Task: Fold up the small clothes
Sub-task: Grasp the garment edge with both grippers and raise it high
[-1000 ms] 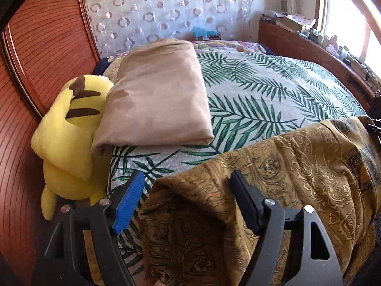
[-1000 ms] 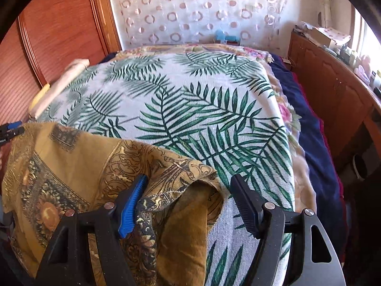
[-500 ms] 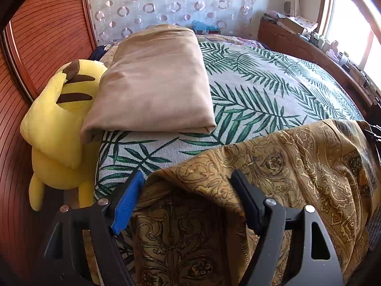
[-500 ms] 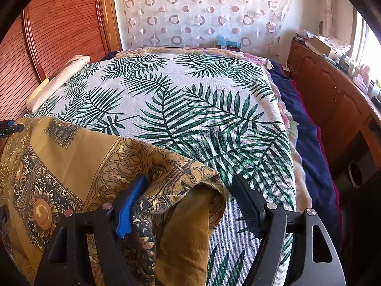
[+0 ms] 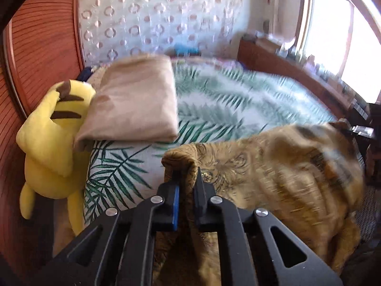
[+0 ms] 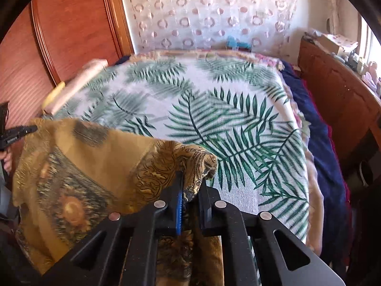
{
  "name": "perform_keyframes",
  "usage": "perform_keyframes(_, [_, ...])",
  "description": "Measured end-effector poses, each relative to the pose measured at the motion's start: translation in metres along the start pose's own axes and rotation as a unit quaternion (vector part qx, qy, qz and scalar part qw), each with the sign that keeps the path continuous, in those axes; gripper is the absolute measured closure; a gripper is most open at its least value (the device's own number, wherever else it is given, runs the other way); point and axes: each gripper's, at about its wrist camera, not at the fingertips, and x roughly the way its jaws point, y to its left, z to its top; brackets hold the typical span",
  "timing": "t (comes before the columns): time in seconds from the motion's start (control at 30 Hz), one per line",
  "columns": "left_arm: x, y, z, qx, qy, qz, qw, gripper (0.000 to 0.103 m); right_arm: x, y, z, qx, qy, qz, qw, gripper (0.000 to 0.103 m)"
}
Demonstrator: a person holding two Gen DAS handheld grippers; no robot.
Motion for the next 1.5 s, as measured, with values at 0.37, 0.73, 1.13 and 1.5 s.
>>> perform_keyframes(0.37, [-0.131, -0.031, 0.027, 0.01, -0.161, -0.01, 0.9868, 0.094, -0.152, 0.026, 0.005, -0.018, -0.16, -0.012, 0.987, 0.096])
perform_keyframes(0.73, [-0.215, -0.054, 0.065, 0.039, -0.281, -0.012, 0.9589, 0.094, -0.269, 0.038, 0.032, -0.062, -0.294, -0.045, 0.953, 0.097])
perform_keyframes(1.13, [-0.169, -0.029, 0.184, 0.071, -0.284, 0.061, 0.9543, 0.094, -0.253, 0.037, 0.155, -0.138, -0.31, -0.097, 0.936, 0.097])
perform_keyframes(1.5, [0.046, 0.004, 0.198, 0.062, -0.135, 0.057, 0.9873, 0.094, -0.009, -0.008, 0.215, -0.089, -0.122, -0.093, 0.984, 0.097])
